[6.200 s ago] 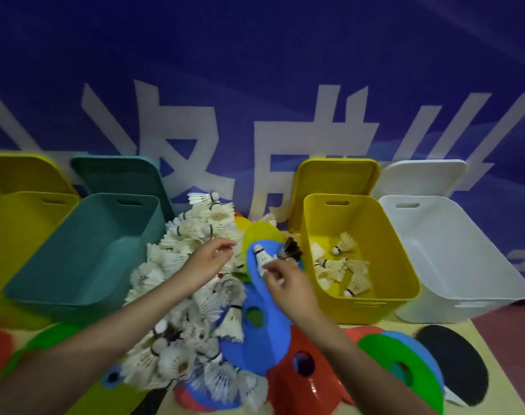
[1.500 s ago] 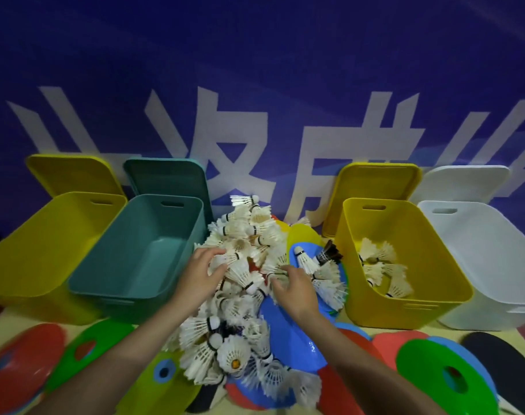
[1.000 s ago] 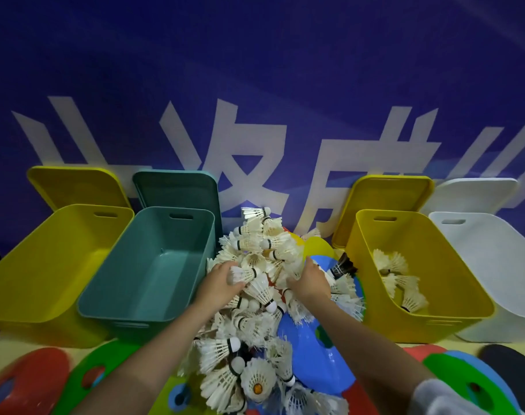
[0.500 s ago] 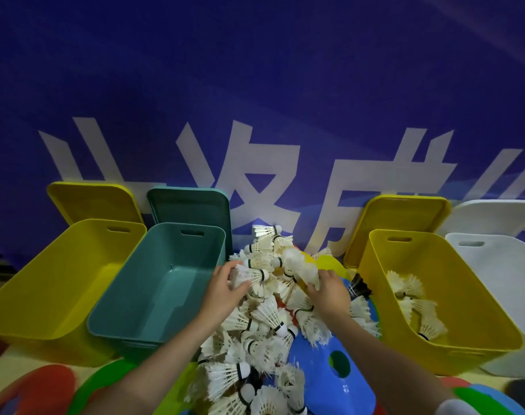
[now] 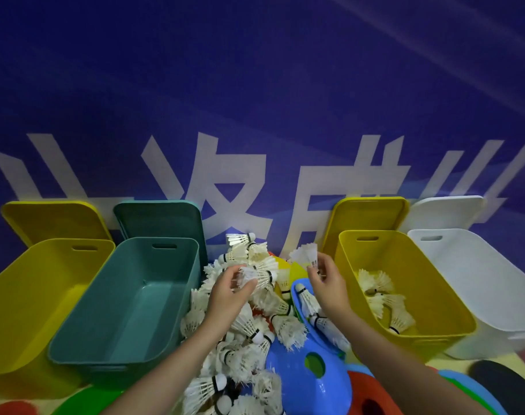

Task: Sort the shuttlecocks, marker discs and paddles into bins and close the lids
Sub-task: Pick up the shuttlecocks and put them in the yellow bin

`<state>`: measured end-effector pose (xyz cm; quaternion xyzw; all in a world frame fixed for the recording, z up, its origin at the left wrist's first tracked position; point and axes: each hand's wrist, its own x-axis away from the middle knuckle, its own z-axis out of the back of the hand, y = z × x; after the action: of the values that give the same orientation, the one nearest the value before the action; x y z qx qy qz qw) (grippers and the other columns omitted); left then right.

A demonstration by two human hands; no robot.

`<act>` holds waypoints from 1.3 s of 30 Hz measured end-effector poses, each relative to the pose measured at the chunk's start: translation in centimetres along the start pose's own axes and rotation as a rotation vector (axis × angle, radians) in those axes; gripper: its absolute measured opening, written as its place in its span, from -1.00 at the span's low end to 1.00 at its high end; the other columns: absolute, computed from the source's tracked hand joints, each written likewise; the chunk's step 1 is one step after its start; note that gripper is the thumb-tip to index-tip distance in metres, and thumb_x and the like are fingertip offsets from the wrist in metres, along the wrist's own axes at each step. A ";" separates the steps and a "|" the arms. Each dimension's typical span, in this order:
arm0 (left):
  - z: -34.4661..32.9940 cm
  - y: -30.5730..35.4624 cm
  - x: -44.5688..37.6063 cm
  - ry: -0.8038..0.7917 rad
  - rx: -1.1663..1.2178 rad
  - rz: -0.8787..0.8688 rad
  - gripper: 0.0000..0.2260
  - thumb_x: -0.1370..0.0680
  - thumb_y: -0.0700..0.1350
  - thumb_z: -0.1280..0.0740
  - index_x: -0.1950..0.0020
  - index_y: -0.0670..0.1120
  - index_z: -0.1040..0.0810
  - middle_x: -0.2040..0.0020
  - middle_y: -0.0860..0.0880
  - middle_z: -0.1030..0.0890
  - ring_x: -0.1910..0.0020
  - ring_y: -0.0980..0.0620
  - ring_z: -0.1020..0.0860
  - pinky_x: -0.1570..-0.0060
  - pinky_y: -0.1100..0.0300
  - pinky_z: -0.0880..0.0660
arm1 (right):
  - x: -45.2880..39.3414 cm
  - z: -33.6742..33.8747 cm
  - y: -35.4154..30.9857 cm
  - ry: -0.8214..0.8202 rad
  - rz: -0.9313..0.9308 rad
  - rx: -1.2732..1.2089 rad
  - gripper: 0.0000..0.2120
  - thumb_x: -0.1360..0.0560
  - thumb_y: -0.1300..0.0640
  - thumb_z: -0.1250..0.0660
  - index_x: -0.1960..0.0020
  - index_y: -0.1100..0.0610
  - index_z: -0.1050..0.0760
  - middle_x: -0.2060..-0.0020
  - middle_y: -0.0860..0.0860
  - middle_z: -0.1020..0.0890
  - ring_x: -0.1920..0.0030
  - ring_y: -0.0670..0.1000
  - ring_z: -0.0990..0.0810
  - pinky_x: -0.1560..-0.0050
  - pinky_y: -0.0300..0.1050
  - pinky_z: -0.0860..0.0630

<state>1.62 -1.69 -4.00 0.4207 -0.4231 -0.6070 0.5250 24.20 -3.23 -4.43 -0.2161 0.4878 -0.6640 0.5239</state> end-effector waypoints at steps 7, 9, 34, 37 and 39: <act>-7.0 3.1 -0.5 -0.053 0.031 -0.030 -0.70 -0.48 -0.04 -0.43 -0.19 0.00 -0.53 -0.08 0.05 -0.60 -0.06 0.09 -0.56 -0.03 0.26 -0.49 | -1.7 8.1 4.5 0.088 -0.006 0.009 -0.83 -0.60 0.00 -0.20 -0.02 0.05 -0.50 0.19 -0.06 -0.54 0.19 -0.05 -0.49 0.23 -0.13 -0.35; -9.2 4.1 -0.4 -0.061 0.040 -0.031 -0.74 -0.49 -0.05 -0.42 -0.16 0.03 -0.52 -0.06 0.06 -0.58 -0.05 0.09 -0.55 0.06 0.35 -0.45 | -2.3 10.5 6.1 0.091 -0.060 0.068 -0.73 -0.59 -0.01 -0.21 -0.15 0.14 -0.52 0.14 -0.02 -0.57 0.15 -0.03 -0.52 0.24 -0.14 -0.39; -25.1 7.0 4.8 0.218 0.042 0.229 -0.79 -0.55 -0.16 -0.35 -0.13 0.01 -0.44 0.05 0.15 -0.51 0.13 0.32 -0.48 0.24 0.51 -0.44 | -7.6 15.2 20.2 -0.904 -0.198 0.787 -0.60 -0.50 0.03 -0.30 -0.31 0.10 -0.41 -0.19 0.11 -0.57 -0.12 0.08 -0.54 -0.03 -0.13 -0.44; -25.7 7.3 4.8 0.225 0.052 0.233 -0.78 -0.55 -0.15 -0.35 -0.15 0.02 -0.42 0.03 0.17 -0.49 0.11 0.30 -0.47 0.25 0.51 -0.43 | -8.6 16.4 19.0 -0.790 -0.144 0.717 -0.54 -0.50 -0.09 -0.32 -0.33 0.08 -0.41 -0.14 0.08 -0.61 -0.12 0.08 -0.57 -0.05 -0.11 -0.46; -26.3 7.6 4.2 0.208 0.033 0.222 -0.73 -0.54 -0.10 -0.36 -0.23 -0.03 -0.45 -0.06 0.13 -0.50 0.02 0.24 -0.47 0.13 0.43 -0.43 | -9.4 18.4 18.0 -0.638 -0.033 0.660 -0.52 -0.50 -0.10 -0.31 -0.35 0.07 -0.41 -0.17 0.07 -0.59 -0.19 0.09 -0.53 -0.09 -0.08 -0.46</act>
<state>28.46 -8.48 -4.59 0.4404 -0.4204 -0.4913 0.6229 50.94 -1.97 -10.11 -0.2388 0.0611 -0.6923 0.6782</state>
